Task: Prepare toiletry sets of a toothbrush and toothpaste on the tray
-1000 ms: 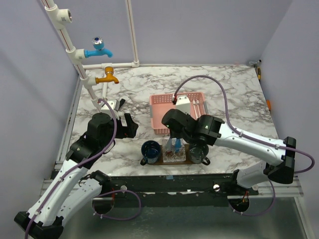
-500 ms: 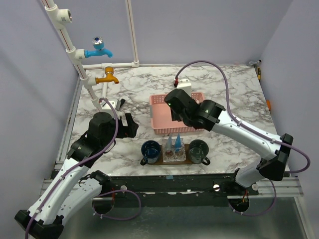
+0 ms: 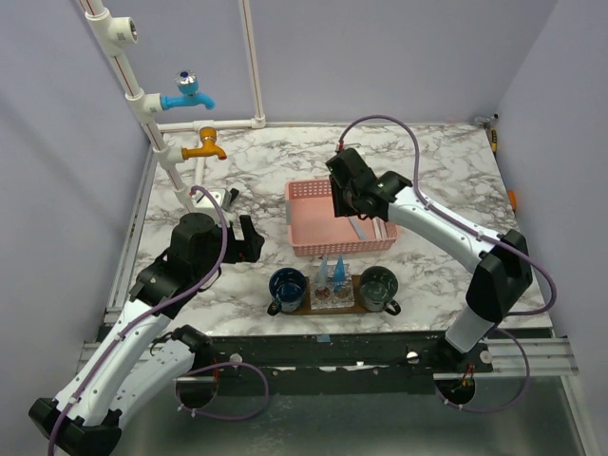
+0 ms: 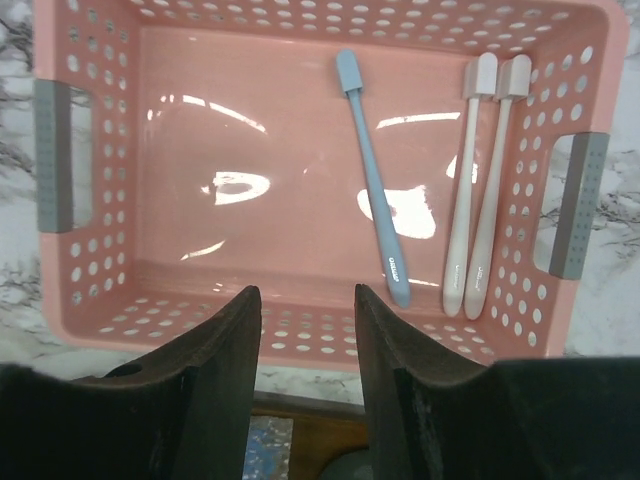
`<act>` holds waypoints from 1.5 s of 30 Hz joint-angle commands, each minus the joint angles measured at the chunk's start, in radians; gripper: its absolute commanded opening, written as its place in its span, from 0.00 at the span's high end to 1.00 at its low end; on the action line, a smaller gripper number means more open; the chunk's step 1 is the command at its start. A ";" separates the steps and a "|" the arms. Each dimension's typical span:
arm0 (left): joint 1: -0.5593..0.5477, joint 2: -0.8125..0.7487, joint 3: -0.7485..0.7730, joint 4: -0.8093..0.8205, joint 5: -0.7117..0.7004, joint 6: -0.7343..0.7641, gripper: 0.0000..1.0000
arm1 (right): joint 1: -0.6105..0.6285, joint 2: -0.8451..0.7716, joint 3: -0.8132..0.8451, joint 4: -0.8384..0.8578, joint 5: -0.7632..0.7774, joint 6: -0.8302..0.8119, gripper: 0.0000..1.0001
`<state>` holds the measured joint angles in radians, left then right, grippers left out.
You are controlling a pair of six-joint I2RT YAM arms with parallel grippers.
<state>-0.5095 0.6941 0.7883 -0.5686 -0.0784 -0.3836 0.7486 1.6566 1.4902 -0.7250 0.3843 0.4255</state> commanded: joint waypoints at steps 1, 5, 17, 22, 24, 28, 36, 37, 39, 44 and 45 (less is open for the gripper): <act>0.008 0.000 -0.011 0.015 -0.027 0.009 0.09 | -0.059 0.064 -0.039 0.068 -0.112 -0.041 0.55; 0.008 0.003 -0.009 0.013 -0.027 0.008 0.09 | -0.095 0.110 -0.070 0.109 -0.126 -0.057 0.54; 0.008 0.005 -0.011 0.015 -0.023 0.006 0.01 | -0.169 0.264 -0.100 0.183 -0.178 -0.072 0.50; 0.008 0.007 -0.009 0.015 -0.021 0.006 0.01 | -0.187 0.299 -0.102 0.199 -0.183 -0.086 0.48; 0.008 0.007 -0.009 0.017 -0.021 0.006 0.01 | -0.191 0.316 -0.103 0.199 -0.188 -0.090 0.48; 0.008 0.008 -0.009 0.015 -0.021 0.008 0.01 | -0.198 0.331 -0.122 0.212 -0.194 -0.091 0.48; 0.008 0.011 -0.008 0.015 -0.021 0.009 0.01 | -0.199 0.345 -0.142 0.227 -0.228 -0.098 0.57; 0.008 0.010 -0.009 0.015 -0.023 0.009 0.01 | -0.200 0.345 -0.147 0.230 -0.234 -0.099 0.60; 0.008 0.010 -0.009 0.015 -0.024 0.009 0.01 | -0.199 0.348 -0.153 0.233 -0.238 -0.101 0.64; 0.008 0.010 -0.010 0.015 -0.026 0.008 0.01 | -0.199 0.356 -0.165 0.236 -0.250 -0.102 0.78; 0.008 0.009 -0.011 0.016 -0.027 0.008 0.01 | -0.199 0.356 -0.166 0.236 -0.254 -0.103 0.83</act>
<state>-0.5095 0.7055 0.7883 -0.5659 -0.0834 -0.3832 0.5545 1.9785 1.3594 -0.4839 0.1619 0.3367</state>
